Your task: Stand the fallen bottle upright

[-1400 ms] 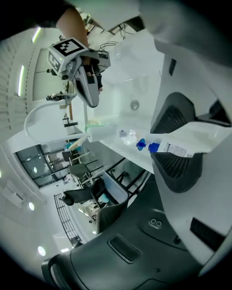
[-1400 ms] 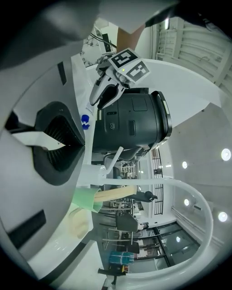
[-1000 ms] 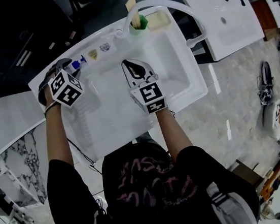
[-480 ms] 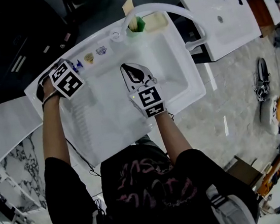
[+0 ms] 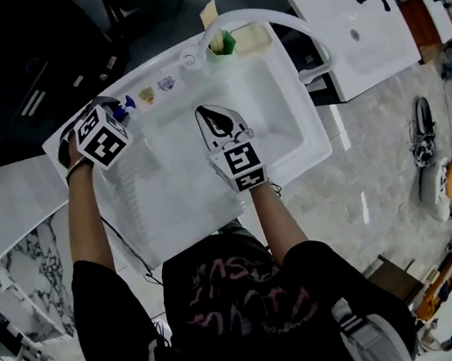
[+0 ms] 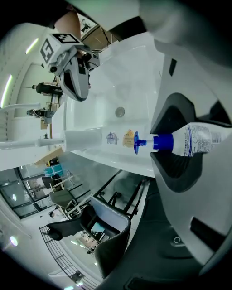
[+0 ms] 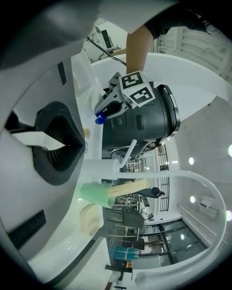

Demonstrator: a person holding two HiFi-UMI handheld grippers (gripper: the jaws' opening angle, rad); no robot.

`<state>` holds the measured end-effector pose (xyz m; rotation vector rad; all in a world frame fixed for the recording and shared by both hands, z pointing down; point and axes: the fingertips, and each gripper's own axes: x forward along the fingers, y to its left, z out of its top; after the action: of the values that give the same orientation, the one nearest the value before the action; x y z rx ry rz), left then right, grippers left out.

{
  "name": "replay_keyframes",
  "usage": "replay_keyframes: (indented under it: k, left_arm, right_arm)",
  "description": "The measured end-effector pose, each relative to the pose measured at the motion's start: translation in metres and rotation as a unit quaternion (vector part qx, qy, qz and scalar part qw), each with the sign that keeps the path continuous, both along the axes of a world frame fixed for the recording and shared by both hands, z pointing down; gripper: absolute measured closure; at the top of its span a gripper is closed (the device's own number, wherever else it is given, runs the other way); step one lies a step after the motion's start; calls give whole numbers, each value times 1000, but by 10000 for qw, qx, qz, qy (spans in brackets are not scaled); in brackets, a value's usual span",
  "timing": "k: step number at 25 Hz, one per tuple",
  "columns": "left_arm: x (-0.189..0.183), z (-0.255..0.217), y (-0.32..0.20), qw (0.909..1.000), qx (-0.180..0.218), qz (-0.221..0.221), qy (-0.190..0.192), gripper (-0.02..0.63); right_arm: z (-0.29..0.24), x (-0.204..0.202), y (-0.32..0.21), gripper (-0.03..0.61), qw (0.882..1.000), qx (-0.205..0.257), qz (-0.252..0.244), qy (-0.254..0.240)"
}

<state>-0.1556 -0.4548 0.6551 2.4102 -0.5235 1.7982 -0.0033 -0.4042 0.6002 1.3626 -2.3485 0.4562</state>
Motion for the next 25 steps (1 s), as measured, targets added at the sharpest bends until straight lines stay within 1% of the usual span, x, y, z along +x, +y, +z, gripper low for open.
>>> replay_keyframes:
  k: [4, 9, 12, 16, 20, 25]
  left_arm:
    - [3, -29, -4, 9980, 298, -222, 504, 485]
    - [0, -63, -2, 9906, 577, -496, 1139, 485]
    - [-10, -80, 0, 9829, 684, -730, 1547, 485]
    - [-33, -96, 4, 9697, 829, -1004, 2067, 485]
    - [-57, -103, 12, 9602, 968, -1132, 2362, 485]
    - [-78, -105, 26, 9593, 1106, -1041, 2380, 485]
  right_arm:
    - [-6, -3, 3, 565, 10000, 38, -59, 0]
    - [-18, -10, 3, 566, 9997, 191, -159, 83]
    - [-21, -14, 6, 565, 9995, 211, -225, 94]
    - [-20, -24, 11, 565, 9991, 180, -382, 101]
    - [-20, -39, 15, 566, 9982, 181, -559, 75]
    - [-17, -55, 20, 565, 9968, 180, -766, 149]
